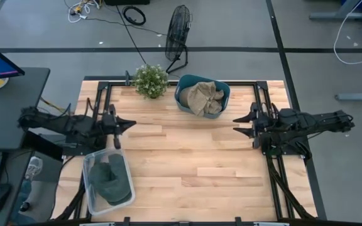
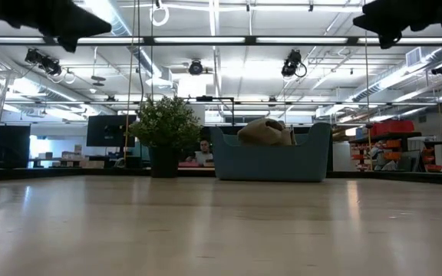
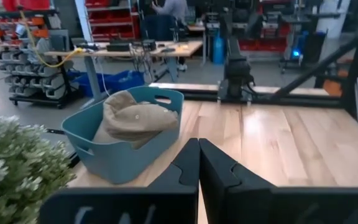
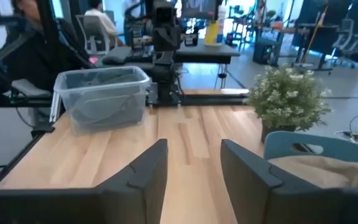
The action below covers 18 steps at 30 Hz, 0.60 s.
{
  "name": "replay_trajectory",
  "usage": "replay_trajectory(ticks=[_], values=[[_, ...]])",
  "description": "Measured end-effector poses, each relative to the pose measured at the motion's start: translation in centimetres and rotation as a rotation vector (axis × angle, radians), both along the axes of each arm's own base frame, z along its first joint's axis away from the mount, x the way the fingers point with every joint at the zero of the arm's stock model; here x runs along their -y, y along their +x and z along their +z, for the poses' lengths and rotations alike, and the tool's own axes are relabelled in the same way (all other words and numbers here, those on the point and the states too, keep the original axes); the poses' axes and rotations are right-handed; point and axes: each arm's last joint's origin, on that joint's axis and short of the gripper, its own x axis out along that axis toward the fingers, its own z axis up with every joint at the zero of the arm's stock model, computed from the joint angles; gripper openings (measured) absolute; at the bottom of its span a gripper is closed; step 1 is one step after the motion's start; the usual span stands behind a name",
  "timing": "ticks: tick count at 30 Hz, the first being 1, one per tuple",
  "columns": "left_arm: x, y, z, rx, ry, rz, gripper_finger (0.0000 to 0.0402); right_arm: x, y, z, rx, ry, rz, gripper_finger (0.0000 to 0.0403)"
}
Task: Pick & Place hat
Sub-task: Return to Home Position
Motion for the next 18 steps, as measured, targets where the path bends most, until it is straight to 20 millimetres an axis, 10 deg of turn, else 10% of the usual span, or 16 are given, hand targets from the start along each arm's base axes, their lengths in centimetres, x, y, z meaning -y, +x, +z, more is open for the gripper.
replay_trajectory(ticks=[18], values=[[0.0,-2.0,-5.5,0.234,0.075,-0.209,0.0003,0.1,-2.0,-4.6,0.123,0.021,0.065,0.0152]])
